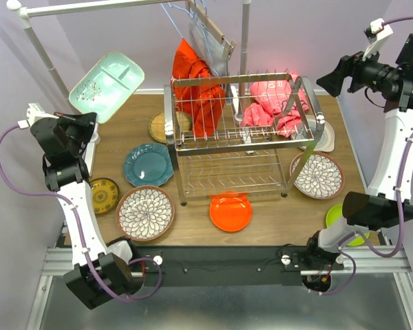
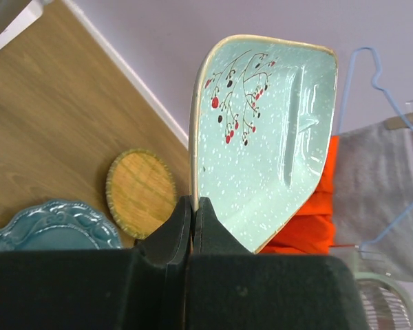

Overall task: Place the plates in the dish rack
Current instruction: Pass the plate from the left arm to the right

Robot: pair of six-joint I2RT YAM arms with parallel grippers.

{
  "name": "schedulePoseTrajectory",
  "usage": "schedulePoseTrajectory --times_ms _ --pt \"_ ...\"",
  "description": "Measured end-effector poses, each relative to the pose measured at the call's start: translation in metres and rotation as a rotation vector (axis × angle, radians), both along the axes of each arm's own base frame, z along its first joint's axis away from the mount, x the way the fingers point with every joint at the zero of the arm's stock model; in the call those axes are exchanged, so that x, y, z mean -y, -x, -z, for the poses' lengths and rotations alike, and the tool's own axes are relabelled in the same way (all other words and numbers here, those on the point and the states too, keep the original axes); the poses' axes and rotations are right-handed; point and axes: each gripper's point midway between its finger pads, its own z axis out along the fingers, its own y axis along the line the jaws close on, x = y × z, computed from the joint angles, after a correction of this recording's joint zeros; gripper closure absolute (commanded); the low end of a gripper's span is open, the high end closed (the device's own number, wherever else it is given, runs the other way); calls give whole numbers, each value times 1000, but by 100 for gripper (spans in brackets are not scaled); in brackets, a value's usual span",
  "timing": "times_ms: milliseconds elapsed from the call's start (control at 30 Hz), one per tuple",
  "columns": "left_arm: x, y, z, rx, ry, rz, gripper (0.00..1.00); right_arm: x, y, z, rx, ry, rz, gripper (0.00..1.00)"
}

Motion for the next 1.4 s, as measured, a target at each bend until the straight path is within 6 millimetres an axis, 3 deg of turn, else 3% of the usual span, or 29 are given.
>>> schedulePoseTrajectory --times_ms 233,567,867,1033,1400 --pt "14 10 -53 106 -12 44 100 -29 -1 0 12 28 -75 0" --pt "35 20 -84 150 -3 146 100 -62 -1 -13 60 59 -157 0" --pt "58 28 -131 237 -32 251 100 -76 3 -29 103 62 -183 0" --pt "79 24 -147 263 -35 333 100 -91 10 -37 102 22 -221 0" --pt "158 23 -182 318 -14 562 100 -134 33 -53 -4 -211 -392 0"
